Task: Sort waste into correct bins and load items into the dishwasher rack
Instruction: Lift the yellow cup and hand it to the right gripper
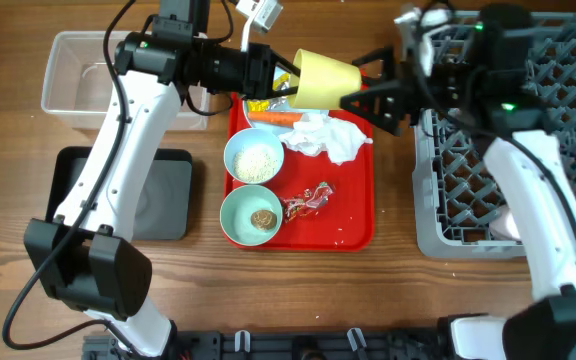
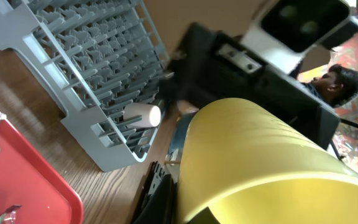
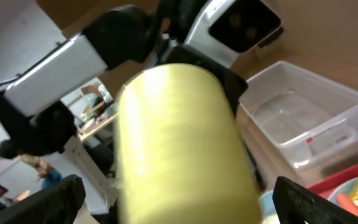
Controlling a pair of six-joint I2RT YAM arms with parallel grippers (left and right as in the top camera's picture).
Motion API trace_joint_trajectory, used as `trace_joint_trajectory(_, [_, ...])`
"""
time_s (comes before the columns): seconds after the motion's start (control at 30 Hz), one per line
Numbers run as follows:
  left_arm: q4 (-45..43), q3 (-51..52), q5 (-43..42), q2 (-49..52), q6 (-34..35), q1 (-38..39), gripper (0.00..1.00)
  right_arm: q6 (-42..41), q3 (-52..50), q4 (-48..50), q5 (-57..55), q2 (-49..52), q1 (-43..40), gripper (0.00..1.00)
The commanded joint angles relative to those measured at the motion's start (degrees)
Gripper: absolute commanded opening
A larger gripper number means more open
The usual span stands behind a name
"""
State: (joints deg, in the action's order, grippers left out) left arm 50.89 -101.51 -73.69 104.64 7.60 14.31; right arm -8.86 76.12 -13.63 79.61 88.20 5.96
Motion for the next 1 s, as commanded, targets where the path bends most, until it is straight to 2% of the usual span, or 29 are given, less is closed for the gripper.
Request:
trace_joint_trajectory(0.0, [-0.2,-0.1,-1.7,0.2,-1.2,0.3,0.04,-7.1,0.3,4.3,-1.7,4.3,2.5,1.0])
trace_joint_trajectory(0.1, [-0.2,-0.1,-1.7,0.2,-1.2,0.3,0.04,-7.9,0.3,7.5,-0.1,5.2,3.5,0.95])
trace_joint_trajectory(0.37, [-0.6,-0.1,-1.5,0.2,-1.1,0.3,0.04,-9.4,0.3,12.4,6.5,5.2,3.6,0.57])
trace_joint_trajectory(0.5, [-0.6,-0.1,0.0,0.2,-1.1,0.3,0.05,-9.4,0.3,12.4,6.6,5.2,3.6,0.51])
trace_joint_trajectory(0.6, [-0.5,-0.1,0.9,0.2,-1.1,0.4,0.31,-9.4,0.3,12.4,6.6,5.2,3.6,0.5])
trace_joint_trajectory(0.7, [0.6,-0.1,4.4,0.2,-1.1,0.4,0.44,-9.3,0.3,12.4,6.6,5.2,3.4,0.5])
trace_joint_trajectory(0.83, [3.5,-0.1,8.3,0.2,-1.2,0.4,0.5,-9.3,0.3,12.1,6.6,5.2,0.9,0.5])
trace_joint_trajectory(0.97, [4.2,0.0,9.8,0.2,-1.2,0.4,0.52,-7.4,0.3,8.6,6.6,5.2,-4.2,0.5])
